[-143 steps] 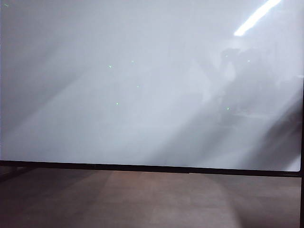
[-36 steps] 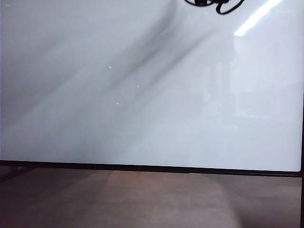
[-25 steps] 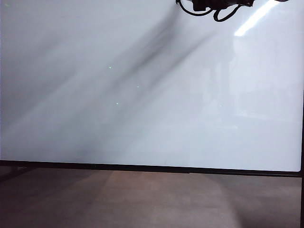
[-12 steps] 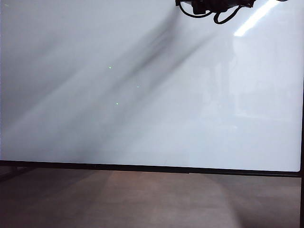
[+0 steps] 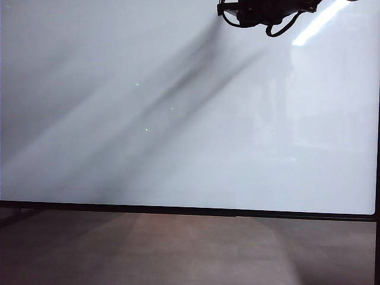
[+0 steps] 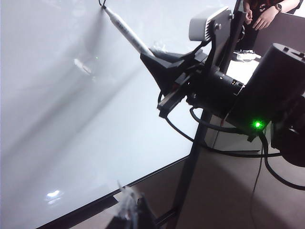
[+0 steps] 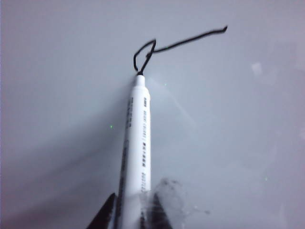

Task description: Reach to the right to find the marker pen, pick it up, and write the number 6 on the whiteboard.

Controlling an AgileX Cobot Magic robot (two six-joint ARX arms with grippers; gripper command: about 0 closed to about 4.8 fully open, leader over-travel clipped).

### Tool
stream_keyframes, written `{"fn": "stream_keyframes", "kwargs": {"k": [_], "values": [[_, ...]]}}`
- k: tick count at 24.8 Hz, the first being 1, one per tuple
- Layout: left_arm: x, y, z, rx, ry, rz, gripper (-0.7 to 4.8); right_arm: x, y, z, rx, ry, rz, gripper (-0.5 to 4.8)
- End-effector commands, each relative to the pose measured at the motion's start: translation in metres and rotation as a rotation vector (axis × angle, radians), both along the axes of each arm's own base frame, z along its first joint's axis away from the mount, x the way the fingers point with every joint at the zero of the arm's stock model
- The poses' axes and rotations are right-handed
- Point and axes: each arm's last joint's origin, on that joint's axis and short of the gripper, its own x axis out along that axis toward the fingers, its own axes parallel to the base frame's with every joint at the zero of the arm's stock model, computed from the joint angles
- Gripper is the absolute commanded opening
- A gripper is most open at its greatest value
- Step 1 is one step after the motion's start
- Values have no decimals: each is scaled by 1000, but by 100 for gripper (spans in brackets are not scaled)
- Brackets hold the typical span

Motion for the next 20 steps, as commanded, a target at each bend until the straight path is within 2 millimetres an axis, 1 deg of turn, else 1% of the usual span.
{"fn": "stream_keyframes", "kwargs": {"k": [1, 10, 18, 20], "values": [[-1, 0, 3, -8, -19, -1, -5, 1, -1, -4, 0, 60, -32, -1], [-1, 0, 3, -8, -19, -1, -5, 3, -1, -18, -10, 207, -25, -1], [-1, 0, 3, -8, -19, -1, -5, 3, 0, -26, -28, 291, -27, -1], [-1, 0, 3, -8, -19, -1, -5, 3, -1, -26, -28, 290, -26, -1]]}}
